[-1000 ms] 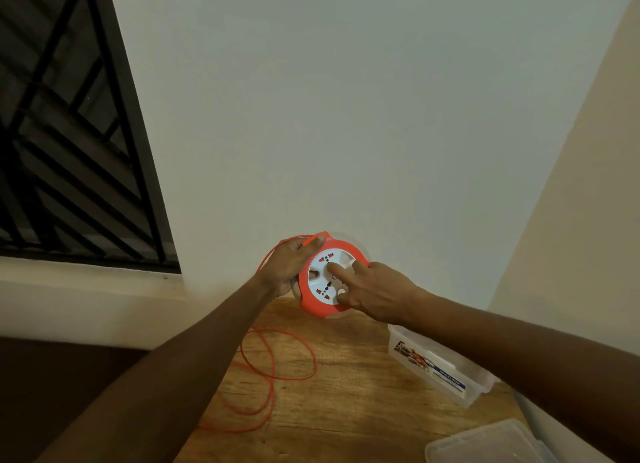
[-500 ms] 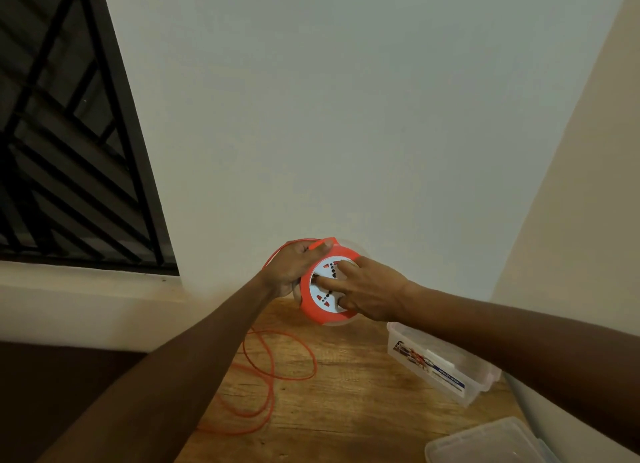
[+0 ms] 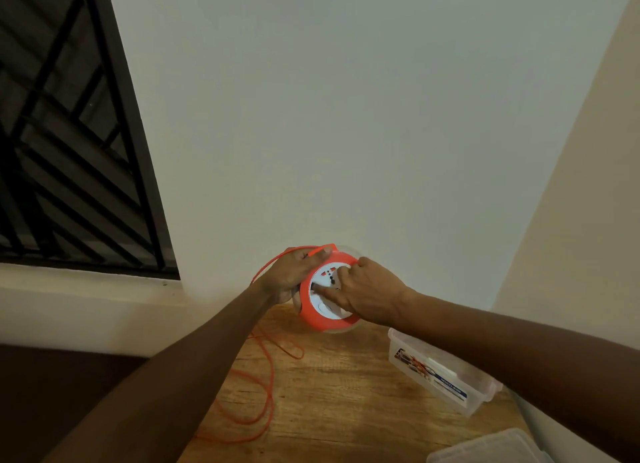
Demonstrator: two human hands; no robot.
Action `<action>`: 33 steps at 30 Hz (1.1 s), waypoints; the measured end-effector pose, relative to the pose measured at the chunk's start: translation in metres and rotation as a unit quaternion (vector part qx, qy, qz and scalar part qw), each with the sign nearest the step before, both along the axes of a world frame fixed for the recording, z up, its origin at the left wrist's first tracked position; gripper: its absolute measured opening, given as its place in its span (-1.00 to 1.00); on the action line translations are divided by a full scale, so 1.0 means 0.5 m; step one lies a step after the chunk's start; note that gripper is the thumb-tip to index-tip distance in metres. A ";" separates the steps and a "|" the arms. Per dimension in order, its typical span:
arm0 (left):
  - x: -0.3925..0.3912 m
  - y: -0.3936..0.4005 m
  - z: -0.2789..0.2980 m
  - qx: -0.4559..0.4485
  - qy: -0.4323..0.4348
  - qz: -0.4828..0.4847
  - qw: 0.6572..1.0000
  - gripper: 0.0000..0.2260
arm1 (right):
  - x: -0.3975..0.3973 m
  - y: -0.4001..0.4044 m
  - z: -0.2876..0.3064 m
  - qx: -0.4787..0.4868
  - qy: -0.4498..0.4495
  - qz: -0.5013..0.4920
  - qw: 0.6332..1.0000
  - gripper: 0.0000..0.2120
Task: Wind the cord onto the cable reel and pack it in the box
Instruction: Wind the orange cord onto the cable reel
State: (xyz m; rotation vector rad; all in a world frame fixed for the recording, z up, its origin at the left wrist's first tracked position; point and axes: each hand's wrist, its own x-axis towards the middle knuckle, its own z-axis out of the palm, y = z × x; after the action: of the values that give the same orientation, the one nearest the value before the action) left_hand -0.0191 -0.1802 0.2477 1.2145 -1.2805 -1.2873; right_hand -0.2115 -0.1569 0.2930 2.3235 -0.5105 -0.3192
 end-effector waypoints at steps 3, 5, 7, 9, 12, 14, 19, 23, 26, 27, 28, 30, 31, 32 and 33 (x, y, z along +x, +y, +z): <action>-0.009 -0.004 0.010 -0.009 0.011 0.005 1.000 -0.49 | -0.001 0.012 -0.004 -0.016 -0.055 -0.055 0.997 -0.20; -0.016 -0.008 0.015 -0.019 0.009 0.010 1.000 -0.58 | 0.001 0.017 -0.017 -0.008 -0.086 -0.095 0.992 -0.20; -0.020 -0.008 0.018 -0.022 0.008 0.020 1.000 -0.69 | 0.010 0.016 -0.029 0.051 -0.154 -0.149 0.975 -0.25; -0.022 -0.009 0.015 -0.019 0.012 0.030 0.999 -0.70 | 0.019 0.015 -0.030 0.123 -0.240 -0.205 0.941 -0.34; -0.025 -0.007 0.007 -0.017 0.011 0.037 0.999 -0.72 | 0.022 0.009 -0.039 0.158 -0.300 -0.226 0.913 -0.42; -0.025 -0.008 0.002 -0.017 0.011 0.037 0.999 -0.74 | 0.014 0.002 -0.039 0.128 -0.284 -0.207 0.927 -0.40; -0.020 -0.008 -0.001 -0.013 0.010 0.033 0.999 -0.73 | -0.018 -0.016 -0.012 0.038 -0.100 0.006 0.994 -0.40; -0.020 -0.005 0.005 -0.026 0.006 0.025 0.999 -0.65 | -0.025 -0.015 -0.002 0.024 -0.024 0.048 0.998 -0.54; -0.023 0.000 0.009 -0.022 -0.001 0.020 1.000 -0.73 | -0.020 -0.011 0.003 -0.003 0.021 0.040 0.999 -0.48; -0.023 0.002 0.009 -0.020 -0.006 0.018 1.000 -0.77 | -0.020 -0.009 0.005 -0.004 0.031 0.043 0.999 -0.47; -0.024 0.002 0.007 -0.019 -0.010 0.016 1.000 -0.78 | -0.021 -0.009 0.004 -0.011 0.035 0.050 0.998 -0.47; -0.023 0.001 0.001 -0.022 -0.018 0.014 1.000 -0.74 | -0.027 -0.008 -0.002 -0.025 0.033 0.075 0.996 -0.47; -0.023 0.001 -0.001 -0.025 -0.019 0.014 0.999 -0.69 | -0.031 -0.009 -0.008 -0.030 0.027 0.088 0.995 -0.46; -0.022 -0.001 -0.003 -0.026 -0.020 0.013 0.999 -0.63 | -0.034 -0.010 -0.013 -0.033 0.024 0.094 0.995 -0.44; -0.022 -0.001 -0.004 -0.025 -0.021 0.012 0.999 -0.61 | -0.036 -0.012 -0.017 -0.035 0.023 0.095 0.995 -0.43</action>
State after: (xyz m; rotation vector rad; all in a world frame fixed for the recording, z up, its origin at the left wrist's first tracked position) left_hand -0.0301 -0.1806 0.2459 1.2243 -1.3164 -1.2121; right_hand -0.2298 -0.1630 0.2844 2.2703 -0.2721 -0.2581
